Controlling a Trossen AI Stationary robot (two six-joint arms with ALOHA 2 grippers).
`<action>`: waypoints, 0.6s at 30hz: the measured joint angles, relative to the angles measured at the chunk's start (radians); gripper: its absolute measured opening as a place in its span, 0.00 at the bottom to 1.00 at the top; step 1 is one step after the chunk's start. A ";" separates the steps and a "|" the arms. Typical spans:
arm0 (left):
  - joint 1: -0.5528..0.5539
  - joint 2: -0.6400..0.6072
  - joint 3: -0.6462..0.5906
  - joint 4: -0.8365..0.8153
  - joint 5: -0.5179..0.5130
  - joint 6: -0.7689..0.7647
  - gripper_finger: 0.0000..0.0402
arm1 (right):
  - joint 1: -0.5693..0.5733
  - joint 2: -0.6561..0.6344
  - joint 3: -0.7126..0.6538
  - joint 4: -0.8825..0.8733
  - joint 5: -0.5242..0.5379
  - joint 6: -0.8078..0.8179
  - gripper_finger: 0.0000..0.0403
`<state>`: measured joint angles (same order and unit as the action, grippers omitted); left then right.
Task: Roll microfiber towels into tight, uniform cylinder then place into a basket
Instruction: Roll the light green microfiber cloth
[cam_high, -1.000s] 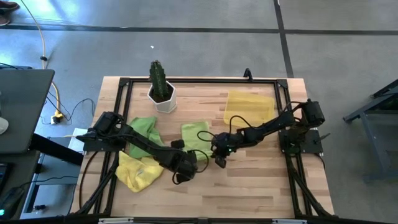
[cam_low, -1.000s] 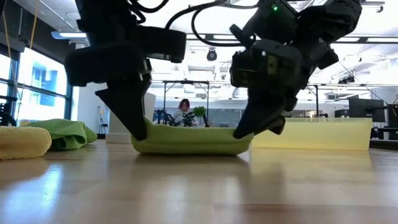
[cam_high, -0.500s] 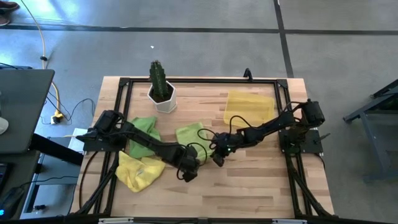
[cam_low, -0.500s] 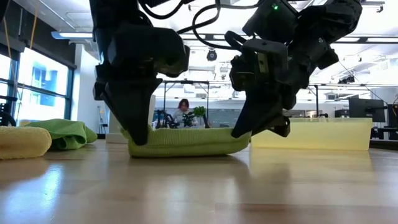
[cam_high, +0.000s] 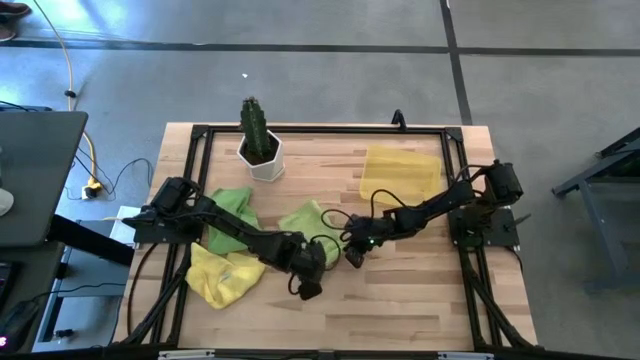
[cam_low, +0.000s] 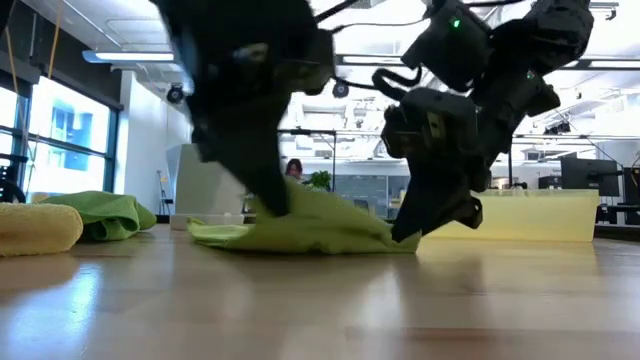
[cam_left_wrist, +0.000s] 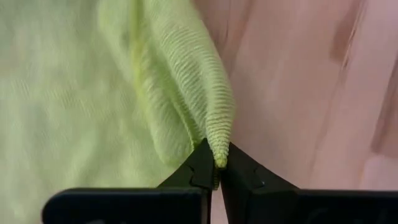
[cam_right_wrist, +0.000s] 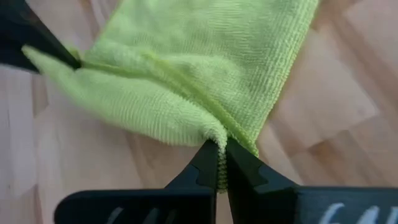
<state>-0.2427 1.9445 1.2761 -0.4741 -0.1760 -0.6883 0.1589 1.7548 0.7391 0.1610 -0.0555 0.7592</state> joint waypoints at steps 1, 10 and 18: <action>0.012 -0.001 -0.013 0.034 -0.008 0.021 0.02 | -0.007 -0.001 -0.008 0.001 -0.008 -0.001 0.00; 0.115 -0.001 -0.224 0.566 -0.003 0.196 0.02 | -0.035 -0.102 -0.087 -0.063 -0.017 0.039 0.00; 0.040 -0.001 -0.238 0.501 0.095 -0.053 0.02 | 0.034 -0.150 -0.086 -0.089 -0.025 0.161 0.00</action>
<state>-0.2027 1.9430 1.0378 0.0273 -0.0814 -0.7409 0.1927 1.6051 0.6533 0.0723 -0.0801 0.9199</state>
